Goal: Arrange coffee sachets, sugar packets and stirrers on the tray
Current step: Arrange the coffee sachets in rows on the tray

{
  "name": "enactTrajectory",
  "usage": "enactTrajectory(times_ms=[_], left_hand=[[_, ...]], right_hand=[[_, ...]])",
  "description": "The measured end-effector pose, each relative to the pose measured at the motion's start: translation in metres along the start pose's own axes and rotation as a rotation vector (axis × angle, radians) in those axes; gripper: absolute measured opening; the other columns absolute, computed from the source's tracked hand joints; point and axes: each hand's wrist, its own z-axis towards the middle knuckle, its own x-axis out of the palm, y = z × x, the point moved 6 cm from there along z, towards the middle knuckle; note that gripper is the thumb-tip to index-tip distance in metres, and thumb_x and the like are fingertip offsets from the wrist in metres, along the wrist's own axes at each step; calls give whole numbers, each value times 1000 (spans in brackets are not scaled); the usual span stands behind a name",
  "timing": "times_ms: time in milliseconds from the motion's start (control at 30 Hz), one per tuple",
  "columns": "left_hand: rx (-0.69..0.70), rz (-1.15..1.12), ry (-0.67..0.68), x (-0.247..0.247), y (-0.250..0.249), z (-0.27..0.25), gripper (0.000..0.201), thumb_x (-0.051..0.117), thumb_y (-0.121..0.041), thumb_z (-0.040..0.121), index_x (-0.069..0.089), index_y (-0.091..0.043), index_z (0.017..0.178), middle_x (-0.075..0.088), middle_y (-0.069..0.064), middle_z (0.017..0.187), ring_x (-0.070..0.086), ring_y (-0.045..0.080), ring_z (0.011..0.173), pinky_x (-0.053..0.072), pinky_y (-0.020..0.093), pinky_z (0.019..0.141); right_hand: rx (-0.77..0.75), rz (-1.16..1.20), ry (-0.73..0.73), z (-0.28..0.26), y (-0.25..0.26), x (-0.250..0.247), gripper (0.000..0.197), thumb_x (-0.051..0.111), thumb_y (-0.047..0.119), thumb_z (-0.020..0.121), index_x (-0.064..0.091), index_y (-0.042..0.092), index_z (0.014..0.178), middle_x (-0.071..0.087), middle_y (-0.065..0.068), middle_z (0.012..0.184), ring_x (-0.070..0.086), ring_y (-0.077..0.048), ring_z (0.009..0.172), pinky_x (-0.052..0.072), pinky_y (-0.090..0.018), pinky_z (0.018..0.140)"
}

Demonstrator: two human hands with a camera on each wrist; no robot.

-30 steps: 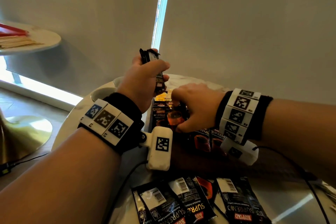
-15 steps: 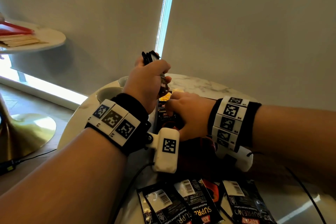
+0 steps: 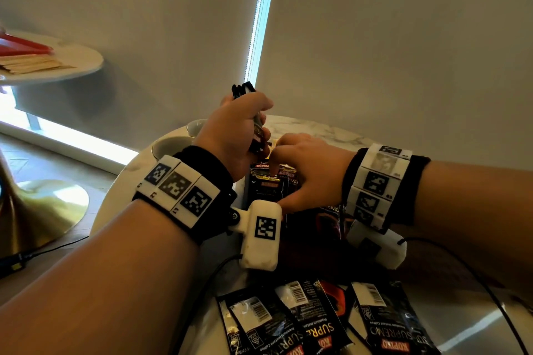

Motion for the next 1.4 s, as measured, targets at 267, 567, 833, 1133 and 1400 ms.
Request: enactTrajectory(times_ms=[267, 567, 833, 1133, 1400], left_hand=[[-102, -149, 92, 5, 3, -5, 32, 56, -33, 80, 51, -17, 107, 46, 0, 74, 45, 14, 58, 36, 27, 57], [-65, -167, 88, 4, 4, -3, 39, 56, -31, 72, 52, -16, 108, 46, 2, 77, 45, 16, 58, 36, 28, 57], [-51, -169, 88, 2, 2, -1, 38, 55, -31, 73, 51, -17, 108, 46, 1, 76, 45, 16, 58, 35, 28, 58], [-47, -189, 86, 3, 0, -1, 40, 56, -30, 70, 51, -16, 107, 46, 2, 75, 45, 16, 58, 36, 29, 56], [-46, -192, 92, 3, 0, -1, 33, 53, -30, 78, 50, -16, 108, 45, 1, 76, 45, 15, 59, 34, 28, 59]], right_hand=[[113, 126, -60, -21, -28, -9, 55, 79, 64, 70, 57, 33, 110, 47, 9, 122, 46, -11, 112, 50, -38, 98], [-45, -176, 99, -12, 7, 18, 65, 75, 70, 69, 56, 34, 119, 45, 11, 113, 38, -11, 104, 43, -35, 91], [-29, -186, 80, 8, 9, 21, 51, 68, 53, 86, 56, 36, 133, 51, 5, 121, 50, -19, 113, 51, -40, 94], [141, -64, 1, 12, -5, 15, 73, 80, 56, 74, 50, 25, 133, 56, 1, 120, 59, -19, 104, 56, -38, 89], [148, -107, 17, 14, -4, 17, 59, 75, 59, 78, 56, 25, 123, 52, 3, 119, 57, -17, 100, 55, -36, 85]])
